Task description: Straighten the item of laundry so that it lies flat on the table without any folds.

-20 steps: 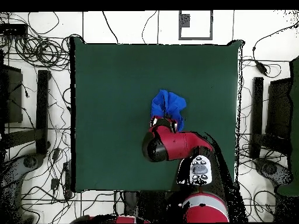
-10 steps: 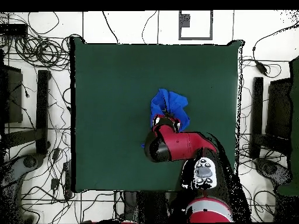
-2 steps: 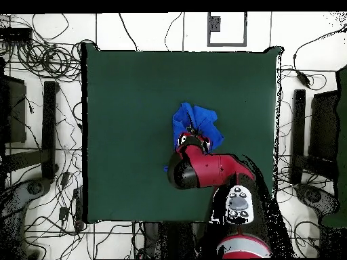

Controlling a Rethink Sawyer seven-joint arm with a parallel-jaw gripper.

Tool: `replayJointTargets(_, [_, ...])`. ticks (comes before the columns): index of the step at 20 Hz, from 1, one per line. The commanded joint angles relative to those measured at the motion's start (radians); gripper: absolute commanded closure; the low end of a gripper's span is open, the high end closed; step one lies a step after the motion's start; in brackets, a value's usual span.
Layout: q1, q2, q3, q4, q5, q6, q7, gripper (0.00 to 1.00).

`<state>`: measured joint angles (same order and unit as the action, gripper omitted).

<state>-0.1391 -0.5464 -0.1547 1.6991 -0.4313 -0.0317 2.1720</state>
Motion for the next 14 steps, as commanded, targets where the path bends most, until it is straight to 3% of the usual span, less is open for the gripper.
replayJointTargets(1, [0.054, 0.05, 0.035, 0.04, 0.049, -0.074, 0.151, 1.0])
replayJointTargets(7, [0.024, 0.045, 0.079, 0.044, 0.05, -0.059, 0.145, 1.0])
replayJointTargets(14, [0.033, 0.043, 0.066, 0.056, 0.055, -0.075, 0.152, 1.0])
